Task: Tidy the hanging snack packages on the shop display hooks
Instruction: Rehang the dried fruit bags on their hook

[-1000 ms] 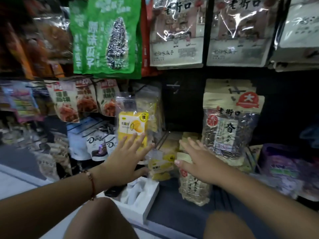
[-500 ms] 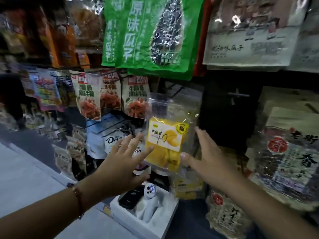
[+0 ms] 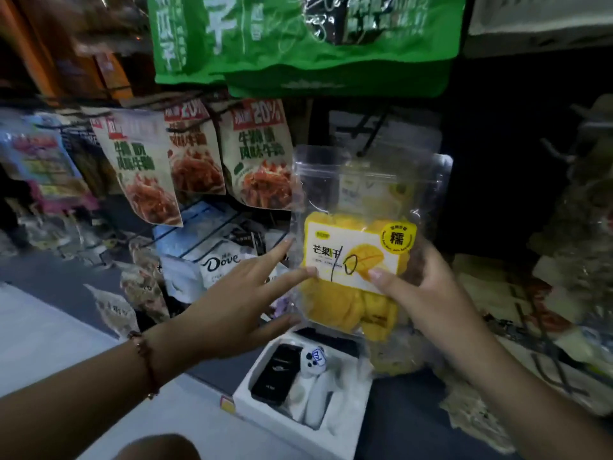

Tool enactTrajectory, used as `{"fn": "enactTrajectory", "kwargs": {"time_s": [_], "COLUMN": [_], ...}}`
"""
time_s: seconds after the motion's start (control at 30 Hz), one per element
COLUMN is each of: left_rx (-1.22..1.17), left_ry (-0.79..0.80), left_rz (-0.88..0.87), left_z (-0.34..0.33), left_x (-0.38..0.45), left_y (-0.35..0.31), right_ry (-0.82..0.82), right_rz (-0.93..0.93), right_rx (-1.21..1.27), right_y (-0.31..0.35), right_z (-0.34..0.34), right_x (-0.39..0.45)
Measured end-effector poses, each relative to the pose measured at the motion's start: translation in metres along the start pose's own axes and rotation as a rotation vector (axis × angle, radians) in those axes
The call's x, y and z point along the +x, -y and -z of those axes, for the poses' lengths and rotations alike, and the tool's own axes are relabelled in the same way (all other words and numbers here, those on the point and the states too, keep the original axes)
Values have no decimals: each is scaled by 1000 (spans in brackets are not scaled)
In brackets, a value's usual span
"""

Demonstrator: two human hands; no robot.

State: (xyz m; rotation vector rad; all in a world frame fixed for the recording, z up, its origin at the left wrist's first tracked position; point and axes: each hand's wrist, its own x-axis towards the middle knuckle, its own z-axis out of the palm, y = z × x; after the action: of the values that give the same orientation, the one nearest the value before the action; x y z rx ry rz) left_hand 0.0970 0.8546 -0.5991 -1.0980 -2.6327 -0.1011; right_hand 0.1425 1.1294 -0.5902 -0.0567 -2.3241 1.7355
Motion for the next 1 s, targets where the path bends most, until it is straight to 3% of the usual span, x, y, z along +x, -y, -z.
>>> {"fn": "enactTrajectory", "kwargs": {"time_s": [0.13,0.27,0.43,0.5,0.57,0.73,1.0], "left_rx": [-123,-235,-826,-927,-983,-1132,-1309], "left_ry": [-49,-121,-292,-312,-300,-75,-118], "left_rz": [38,91,361,413,452,470,453], "left_z": [7,22,25,25,22,16,13], "left_x": [7,19,32,37,41,45,38], "left_y": [1,-7,-27,-31,-27,-23,-30], "right_ry": [-50,-69,-74,-90,-98,-116,-57], "right_rz": [-44,-102,-159,-163,-160,-156,-169], "right_rx": [139,116,262,279,286,347,357], "right_y": [6,19,25,25,24,29,40], "right_z": [-9,-9,-11,-14,-15,-16,-10], "right_x": [-3,-2,2,2,2,-3,-14]}}
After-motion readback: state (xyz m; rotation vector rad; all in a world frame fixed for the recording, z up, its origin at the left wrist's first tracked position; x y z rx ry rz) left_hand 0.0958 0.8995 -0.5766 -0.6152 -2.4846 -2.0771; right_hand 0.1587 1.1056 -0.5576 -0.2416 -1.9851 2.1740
